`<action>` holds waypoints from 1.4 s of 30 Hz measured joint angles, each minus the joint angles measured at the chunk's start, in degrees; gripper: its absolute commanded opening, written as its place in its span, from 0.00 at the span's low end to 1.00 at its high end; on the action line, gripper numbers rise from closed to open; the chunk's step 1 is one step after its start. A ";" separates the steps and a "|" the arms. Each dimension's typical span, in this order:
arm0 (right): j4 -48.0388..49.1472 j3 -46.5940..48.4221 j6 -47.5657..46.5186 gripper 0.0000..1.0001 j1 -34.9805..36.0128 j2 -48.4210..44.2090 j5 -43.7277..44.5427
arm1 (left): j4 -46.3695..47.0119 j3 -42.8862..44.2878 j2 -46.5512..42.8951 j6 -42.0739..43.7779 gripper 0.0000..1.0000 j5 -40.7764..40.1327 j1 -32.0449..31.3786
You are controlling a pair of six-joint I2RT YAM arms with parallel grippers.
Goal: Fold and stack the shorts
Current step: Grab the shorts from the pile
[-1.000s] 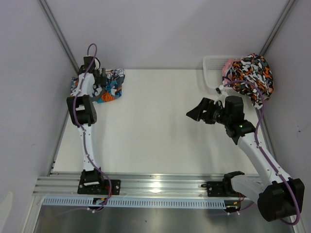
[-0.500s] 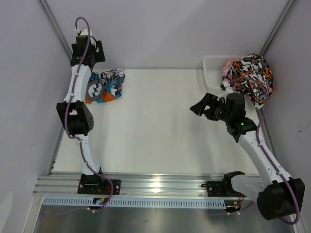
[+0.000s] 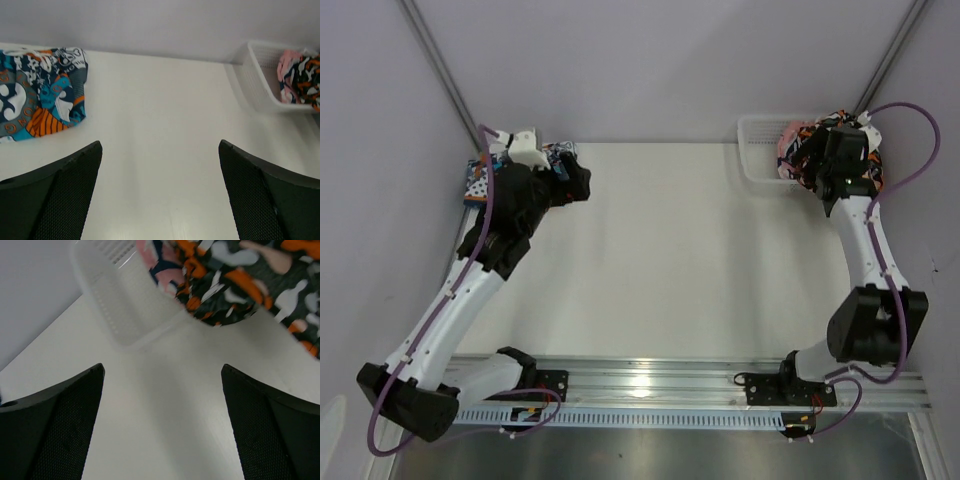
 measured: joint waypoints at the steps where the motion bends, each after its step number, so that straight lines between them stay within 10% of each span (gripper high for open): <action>1: -1.14 2.80 -0.63 0.99 -1.38 2.69 1.07 | -0.11 -1.86 -1.42 -0.11 0.99 0.63 -1.33; 20: -9.31 27.85 -0.04 0.93 -5.88 29.90 11.02 | -11.56 -12.00 -16.96 7.58 0.99 8.28 -2.47; 25: -11.23 33.86 1.27 0.56 -5.42 35.23 13.64 | -12.00 -14.91 -16.46 9.01 0.99 8.28 -2.47; 28: -11.96 35.43 1.75 0.00 -5.42 36.98 13.92 | -12.04 -15.37 -16.41 9.53 0.99 8.28 -2.47; 42: -15.10 59.28 4.76 0.00 -4.98 36.11 -1.07 | -11.91 -15.80 -16.13 9.99 0.99 7.82 -2.47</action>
